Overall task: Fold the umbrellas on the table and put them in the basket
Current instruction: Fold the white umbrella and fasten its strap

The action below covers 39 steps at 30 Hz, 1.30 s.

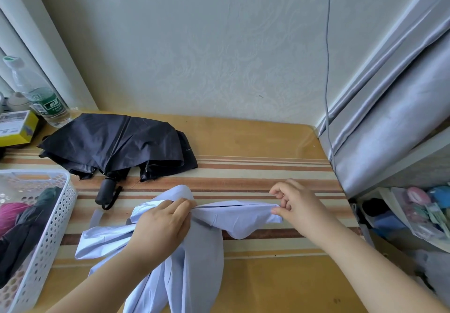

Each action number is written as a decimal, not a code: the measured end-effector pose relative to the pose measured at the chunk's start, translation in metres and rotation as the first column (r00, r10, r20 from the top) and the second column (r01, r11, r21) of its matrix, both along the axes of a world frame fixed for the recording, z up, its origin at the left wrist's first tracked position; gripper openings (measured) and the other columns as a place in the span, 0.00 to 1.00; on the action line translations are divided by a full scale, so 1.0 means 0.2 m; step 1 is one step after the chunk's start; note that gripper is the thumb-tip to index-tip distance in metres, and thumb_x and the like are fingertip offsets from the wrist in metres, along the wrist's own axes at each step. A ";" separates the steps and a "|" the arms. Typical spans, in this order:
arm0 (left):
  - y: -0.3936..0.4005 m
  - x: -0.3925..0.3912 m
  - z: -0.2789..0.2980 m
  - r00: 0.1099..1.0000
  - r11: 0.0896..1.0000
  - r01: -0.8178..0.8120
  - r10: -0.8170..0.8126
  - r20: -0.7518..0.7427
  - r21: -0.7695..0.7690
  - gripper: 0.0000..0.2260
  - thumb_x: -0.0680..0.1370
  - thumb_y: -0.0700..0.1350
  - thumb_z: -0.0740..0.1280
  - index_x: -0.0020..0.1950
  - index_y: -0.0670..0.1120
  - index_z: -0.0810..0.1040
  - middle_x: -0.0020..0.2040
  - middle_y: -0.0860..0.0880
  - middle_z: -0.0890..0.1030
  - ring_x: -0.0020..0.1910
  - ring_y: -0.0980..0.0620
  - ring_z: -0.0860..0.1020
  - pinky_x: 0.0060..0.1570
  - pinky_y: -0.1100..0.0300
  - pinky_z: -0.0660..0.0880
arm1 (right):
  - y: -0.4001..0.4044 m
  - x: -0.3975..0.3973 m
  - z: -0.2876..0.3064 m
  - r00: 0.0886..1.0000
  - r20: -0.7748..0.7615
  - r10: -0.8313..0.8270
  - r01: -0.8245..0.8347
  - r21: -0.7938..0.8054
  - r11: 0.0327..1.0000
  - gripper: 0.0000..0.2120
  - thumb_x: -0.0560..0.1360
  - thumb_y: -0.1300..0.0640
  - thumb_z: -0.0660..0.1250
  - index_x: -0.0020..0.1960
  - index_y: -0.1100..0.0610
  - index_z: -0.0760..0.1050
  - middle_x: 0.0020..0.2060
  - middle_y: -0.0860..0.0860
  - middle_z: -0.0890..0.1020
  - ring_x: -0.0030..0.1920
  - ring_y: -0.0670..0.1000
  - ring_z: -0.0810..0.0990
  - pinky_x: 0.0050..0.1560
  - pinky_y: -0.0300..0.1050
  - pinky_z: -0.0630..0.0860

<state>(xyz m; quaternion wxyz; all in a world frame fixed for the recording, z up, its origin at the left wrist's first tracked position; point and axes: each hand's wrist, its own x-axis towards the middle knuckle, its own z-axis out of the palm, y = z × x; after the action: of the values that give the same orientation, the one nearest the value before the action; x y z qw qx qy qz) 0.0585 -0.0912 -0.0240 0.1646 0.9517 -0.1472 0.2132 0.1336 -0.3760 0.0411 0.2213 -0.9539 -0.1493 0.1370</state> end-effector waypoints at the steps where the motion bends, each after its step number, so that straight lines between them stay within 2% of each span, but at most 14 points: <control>1: 0.00 0.00 0.00 1.000 1.000 -0.011 0.011 0.004 -0.002 0.11 0.74 0.43 0.57 0.46 0.45 0.78 0.36 0.52 0.81 0.29 0.48 0.78 0.19 0.62 0.70 | 0.00 0.00 0.00 0.999 0.024 -0.028 0.028 -0.018 0.999 0.11 0.73 0.61 0.71 0.50 0.51 0.71 0.45 0.43 0.70 0.38 0.41 0.72 0.39 0.29 0.67; 5: 0.01 0.00 0.00 1.000 1.000 -0.019 0.019 -0.010 -0.012 0.09 0.74 0.44 0.56 0.48 0.46 0.75 0.38 0.51 0.81 0.30 0.47 0.78 0.20 0.60 0.72 | 0.00 -0.01 -0.01 0.982 0.007 -0.187 0.187 0.028 0.982 0.08 0.71 0.58 0.74 0.44 0.53 0.74 0.42 0.46 0.74 0.37 0.43 0.73 0.35 0.29 0.66; 10: 0.01 -0.01 0.00 1.000 1.000 -0.015 0.015 -0.005 -0.001 0.09 0.74 0.44 0.56 0.48 0.46 0.75 0.38 0.52 0.81 0.29 0.47 0.78 0.20 0.60 0.72 | 0.03 -0.03 -0.03 0.989 -0.021 -0.148 0.149 0.028 0.988 0.09 0.72 0.56 0.73 0.37 0.52 0.75 0.36 0.45 0.74 0.36 0.48 0.73 0.34 0.36 0.65; 14: 0.00 -0.01 0.01 0.999 0.999 -0.033 0.033 -0.015 0.017 0.12 0.74 0.45 0.56 0.46 0.45 0.79 0.36 0.51 0.81 0.29 0.47 0.78 0.20 0.63 0.70 | 0.03 -0.04 -0.01 0.975 -0.068 -0.212 0.220 0.142 0.965 0.09 0.74 0.61 0.70 0.37 0.51 0.75 0.31 0.46 0.75 0.30 0.43 0.70 0.29 0.31 0.65; 17: 0.02 -0.01 0.01 0.999 1.000 -0.027 0.027 -0.040 0.006 0.09 0.74 0.45 0.56 0.44 0.47 0.75 0.33 0.51 0.78 0.29 0.47 0.77 0.21 0.63 0.65 | 0.01 -0.05 0.00 0.986 -0.084 -0.146 0.160 0.200 0.967 0.12 0.74 0.66 0.68 0.37 0.51 0.74 0.31 0.46 0.73 0.30 0.43 0.68 0.33 0.32 0.67; 20: 0.01 -0.02 0.01 0.999 0.999 0.037 -0.037 -0.023 0.022 0.03 0.75 0.44 0.57 0.42 0.48 0.69 0.32 0.51 0.76 0.28 0.48 0.75 0.19 0.61 0.64 | -0.04 -0.06 0.00 0.998 0.022 -0.053 0.052 0.071 0.996 0.14 0.73 0.69 0.65 0.38 0.51 0.72 0.32 0.44 0.74 0.32 0.44 0.69 0.33 0.36 0.65; 22: -0.02 -0.02 0.01 0.997 0.996 0.080 -0.079 -0.007 0.044 0.05 0.75 0.44 0.57 0.41 0.46 0.69 0.33 0.51 0.75 0.28 0.48 0.74 0.19 0.60 0.66 | -0.06 -0.06 0.00 0.996 0.075 0.048 -0.036 -0.148 0.988 0.15 0.73 0.67 0.63 0.38 0.48 0.66 0.33 0.44 0.72 0.37 0.48 0.71 0.33 0.38 0.62; 25: -0.03 -0.03 -0.02 0.995 0.995 0.098 -0.098 0.000 0.032 0.06 0.76 0.43 0.57 0.41 0.45 0.71 0.33 0.49 0.74 0.28 0.46 0.73 0.19 0.58 0.69 | -0.01 -0.10 0.02 0.986 0.024 0.162 -0.142 -0.378 0.915 0.11 0.75 0.52 0.67 0.46 0.46 0.63 0.43 0.41 0.70 0.53 0.50 0.71 0.45 0.39 0.64; 27: -0.03 -0.03 -0.04 0.994 0.993 0.111 -0.111 -0.005 0.033 0.05 0.76 0.43 0.56 0.42 0.45 0.69 0.34 0.48 0.75 0.29 0.46 0.72 0.21 0.57 0.70 | 0.07 -0.15 0.05 0.981 -0.043 0.189 -0.192 -0.324 0.926 0.22 0.74 0.43 0.68 0.64 0.46 0.65 0.60 0.42 0.69 0.66 0.49 0.65 0.63 0.43 0.62; 29: -0.04 -0.03 -0.04 0.992 0.991 0.124 -0.123 -0.011 0.041 0.03 0.76 0.43 0.57 0.44 0.46 0.68 0.35 0.48 0.76 0.29 0.46 0.72 0.23 0.57 0.71 | 0.18 -0.20 0.06 0.962 -0.027 0.270 -0.269 -0.224 0.937 0.31 0.75 0.42 0.66 0.74 0.47 0.59 0.71 0.42 0.63 0.72 0.47 0.58 0.71 0.43 0.54; 32: -0.07 -0.03 -0.03 0.985 0.983 0.169 -0.170 0.011 0.066 0.04 0.75 0.41 0.59 0.44 0.44 0.73 0.36 0.48 0.77 0.29 0.47 0.72 0.25 0.57 0.72 | 0.37 -0.25 0.03 0.931 0.074 0.358 -0.342 -0.171 0.924 0.21 0.79 0.46 0.62 0.70 0.50 0.67 0.67 0.45 0.69 0.69 0.48 0.64 0.64 0.40 0.59; 35: -0.09 -0.03 -0.02 0.974 0.969 0.221 -0.225 0.023 0.110 0.04 0.76 0.45 0.59 0.47 0.45 0.69 0.40 0.48 0.77 0.30 0.49 0.72 0.27 0.58 0.72 | 0.49 -0.27 -0.02 0.942 0.137 0.307 -0.291 -0.126 0.948 0.07 0.80 0.52 0.59 0.48 0.55 0.71 0.48 0.49 0.76 0.53 0.53 0.73 0.44 0.43 0.62; 37: -0.08 -0.04 0.00 0.983 0.981 0.180 -0.181 0.004 0.068 0.12 0.75 0.51 0.63 0.50 0.44 0.68 0.49 0.47 0.75 0.30 0.49 0.74 0.25 0.62 0.68 | 0.51 -0.27 -0.05 0.963 0.108 0.249 -0.248 -0.023 0.969 0.07 0.80 0.54 0.60 0.49 0.57 0.73 0.46 0.49 0.77 0.49 0.53 0.74 0.43 0.47 0.66; 39: -0.06 -0.05 0.02 0.994 0.994 0.109 -0.109 0.011 -0.012 0.22 0.69 0.52 0.73 0.53 0.42 0.68 0.52 0.45 0.68 0.24 0.48 0.72 0.19 0.64 0.61 | 0.50 -0.27 -0.07 0.969 0.098 0.225 -0.231 0.048 0.972 0.08 0.79 0.55 0.61 0.54 0.56 0.77 0.49 0.49 0.79 0.50 0.51 0.76 0.46 0.47 0.71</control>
<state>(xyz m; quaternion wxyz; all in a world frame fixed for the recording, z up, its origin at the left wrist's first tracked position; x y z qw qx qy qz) 0.0484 -0.1029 -0.0196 0.1812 0.9401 -0.1986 0.2096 0.0800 -0.2763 0.0264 0.2249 -0.9288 -0.2719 0.1130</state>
